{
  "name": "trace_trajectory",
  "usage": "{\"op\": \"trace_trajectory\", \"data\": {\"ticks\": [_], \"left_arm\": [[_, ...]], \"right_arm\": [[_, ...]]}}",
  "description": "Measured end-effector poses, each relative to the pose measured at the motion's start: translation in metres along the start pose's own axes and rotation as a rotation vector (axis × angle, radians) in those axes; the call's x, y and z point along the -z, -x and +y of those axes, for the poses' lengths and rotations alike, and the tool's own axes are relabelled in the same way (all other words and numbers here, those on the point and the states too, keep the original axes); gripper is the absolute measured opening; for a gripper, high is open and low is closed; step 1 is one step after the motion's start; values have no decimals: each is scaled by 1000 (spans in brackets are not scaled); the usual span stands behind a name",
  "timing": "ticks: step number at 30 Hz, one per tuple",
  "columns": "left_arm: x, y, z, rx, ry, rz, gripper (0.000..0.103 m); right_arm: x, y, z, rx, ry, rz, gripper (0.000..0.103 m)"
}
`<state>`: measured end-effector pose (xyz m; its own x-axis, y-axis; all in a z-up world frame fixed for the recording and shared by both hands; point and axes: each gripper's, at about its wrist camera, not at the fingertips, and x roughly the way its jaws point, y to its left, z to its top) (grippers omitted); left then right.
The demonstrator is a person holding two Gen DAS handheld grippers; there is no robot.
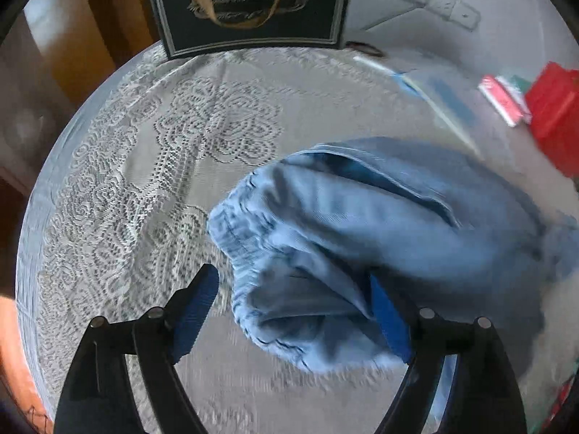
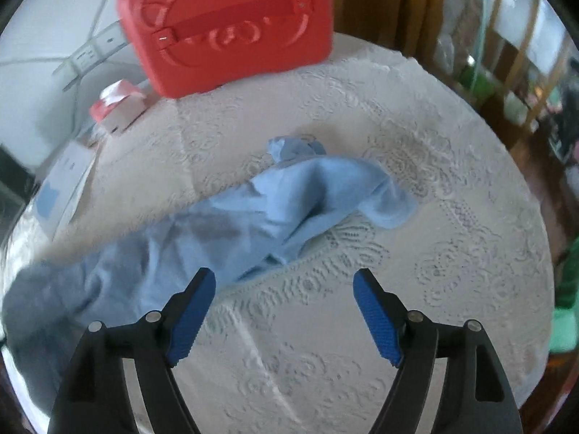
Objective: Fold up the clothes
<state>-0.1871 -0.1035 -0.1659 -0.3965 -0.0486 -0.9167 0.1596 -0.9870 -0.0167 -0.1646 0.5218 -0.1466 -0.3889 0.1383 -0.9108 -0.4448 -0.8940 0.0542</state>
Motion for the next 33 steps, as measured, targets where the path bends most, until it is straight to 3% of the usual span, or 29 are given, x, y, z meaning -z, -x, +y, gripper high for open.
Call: {"op": "trace_trajectory", "data": {"ticks": [2, 3, 5, 6, 7, 8, 9, 12, 16, 19, 21, 23, 25, 27, 29, 33], "left_arm": [[-2, -4, -2, 10, -1, 11, 83], [-3, -6, -3, 17, -2, 17, 89], [-5, -9, -5, 32, -4, 29, 89], [-6, -11, -6, 39, -5, 35, 84], [-7, -13, -7, 46, -7, 41, 74], [-8, -14, -8, 53, -8, 47, 34], [-10, -16, -9, 61, -9, 54, 22], [-25, 26, -5, 76, -4, -73, 15], [-62, 80, 3, 107, 0, -224, 15], [-106, 83, 6, 100, 7, -264, 17], [-125, 74, 9, 118, 22, -211, 22], [-131, 70, 13, 136, 32, -169, 23], [-121, 71, 18, 149, 34, -152, 24], [-97, 67, 22, 132, 36, -127, 36], [-71, 62, 27, 112, 38, -101, 44], [-19, 48, 32, 79, 38, -39, 44]], "right_arm": [[-11, -12, -1, 43, -27, 8, 80], [-16, -20, -1, 60, -40, 13, 83], [-22, -38, -3, 52, -70, 46, 83], [-24, -47, -2, 44, -79, 66, 83], [-24, -56, 1, 33, -67, 89, 73], [-24, -64, 5, 21, -54, 111, 60], [-23, -69, 10, 10, -44, 127, 28], [-28, -49, 16, -8, -34, 71, 11], [-66, -2, 18, -49, -33, -68, 11], [-95, 34, 20, -79, -33, -173, 11], [-113, 54, 23, -95, -30, -231, 15], [-116, 52, 37, -83, -4, -210, 31], [-95, 51, 48, -104, 34, -186, 66], [-73, 49, 59, -124, 72, -161, 82], [-42, 42, 71, -158, 109, -107, 82], [42, 21, 102, -243, 206, 49, 82]]}}
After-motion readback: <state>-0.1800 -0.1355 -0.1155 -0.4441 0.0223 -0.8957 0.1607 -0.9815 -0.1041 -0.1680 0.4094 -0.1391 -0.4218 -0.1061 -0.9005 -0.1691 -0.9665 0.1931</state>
